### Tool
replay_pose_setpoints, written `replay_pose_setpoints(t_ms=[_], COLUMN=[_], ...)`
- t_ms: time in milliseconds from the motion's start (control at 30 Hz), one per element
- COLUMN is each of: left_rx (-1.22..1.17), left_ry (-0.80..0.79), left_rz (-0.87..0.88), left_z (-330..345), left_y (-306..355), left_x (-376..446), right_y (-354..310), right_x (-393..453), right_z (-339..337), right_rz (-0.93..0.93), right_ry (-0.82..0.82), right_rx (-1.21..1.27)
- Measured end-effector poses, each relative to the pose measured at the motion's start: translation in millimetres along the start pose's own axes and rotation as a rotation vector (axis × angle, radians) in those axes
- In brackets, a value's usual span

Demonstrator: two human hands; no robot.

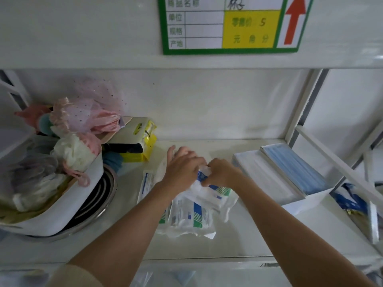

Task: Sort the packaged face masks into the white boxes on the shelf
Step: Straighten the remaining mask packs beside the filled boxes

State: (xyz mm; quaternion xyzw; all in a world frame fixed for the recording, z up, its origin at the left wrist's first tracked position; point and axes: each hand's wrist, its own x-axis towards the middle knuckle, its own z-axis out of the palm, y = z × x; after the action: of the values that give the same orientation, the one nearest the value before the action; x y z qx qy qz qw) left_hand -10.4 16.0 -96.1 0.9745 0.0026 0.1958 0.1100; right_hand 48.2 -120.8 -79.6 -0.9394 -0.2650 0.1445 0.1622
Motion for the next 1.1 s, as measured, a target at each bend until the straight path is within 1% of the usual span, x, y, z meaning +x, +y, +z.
replay_pose_setpoints(t_ms=[33,67,100,133,167,200,233,267,300,333,400,433,500,567,633,667,700,733,767,800,900,933,967,1033,1100], left_rx=[-0.009,-0.032,-0.097,-0.233,-0.435,-0.673,-0.895,-1.047,-1.085,-1.054,-0.974,-0.94,-0.842,-0.748,-0.64,-0.522,-0.346,-0.164,-0.041,0.01,-0.011,-0.06,-0.162,-0.414,-0.528], left_ry=[0.087,0.167,0.208,0.197,0.14,0.047,-0.061,-0.161,-0.232,-0.269,-0.303,-0.321,-0.324,-0.304,-0.309,-0.33,-0.355,-0.377,-0.381,-0.36,-0.243,-0.217,-0.194,-0.176,-0.183], left_rz=[-0.041,-0.153,-0.313,-0.476,-0.613,-0.72,-0.804,-0.862,-0.875,-0.864,-0.844,-0.83,-0.787,-0.739,-0.686,-0.665,-0.646,-0.628,-0.611,-0.593,-0.488,-0.432,-0.388,-0.362,-0.347], left_z=[0,1,2,3,6,9,15,21,28,35,49,55,63,71,78,81,83,85,86,86,86,87,86,80,77], left_y=[0,1,3,6,10,14,19,22,25,27,31,34,41,49,55,56,56,55,55,54,56,60,66,87,110], left_x=[0,0,-2,-4,-7,-9,-11,-12,-14,-16,-19,-21,-25,-27,-29,-30,-31,-32,-33,-33,-26,-20,-12,3,16], right_y=[4,10,15,20,26,31,34,37,39,42,48,52,58,62,64,64,65,66,66,65,64,67,72,85,104], right_x=[3,4,3,1,0,0,-1,-1,1,1,-3,-5,-8,-8,-10,-13,-15,-18,-21,-24,-28,-28,-26,-25,-24], right_z=[2,4,9,12,15,18,20,23,26,28,32,35,42,49,52,53,54,54,53,49,24,13,2,-20,-35], right_rz=[0.043,0.094,0.148,0.212,0.272,0.325,0.361,0.379,0.39,0.396,0.358,0.311,0.214,0.142,0.125,0.139,0.15,0.142,0.118,0.084,-0.011,-0.024,-0.029,-0.014,0.017], right_ry=[-0.009,0.016,0.061,0.093,0.099,0.083,0.063,0.063,0.083,0.119,0.219,0.231,0.178,0.072,-0.026,-0.066,-0.092,-0.088,-0.047,0.033,0.328,0.402,0.464,0.536,0.549], right_rx=[0.118,0.265,0.442,0.652,0.88,1.081,1.204,1.215,1.097,0.896,0.488,0.374,0.212,0.08,0.051,0.102,0.168,0.219,0.251,0.284,0.35,0.339,0.317,0.253,0.216])
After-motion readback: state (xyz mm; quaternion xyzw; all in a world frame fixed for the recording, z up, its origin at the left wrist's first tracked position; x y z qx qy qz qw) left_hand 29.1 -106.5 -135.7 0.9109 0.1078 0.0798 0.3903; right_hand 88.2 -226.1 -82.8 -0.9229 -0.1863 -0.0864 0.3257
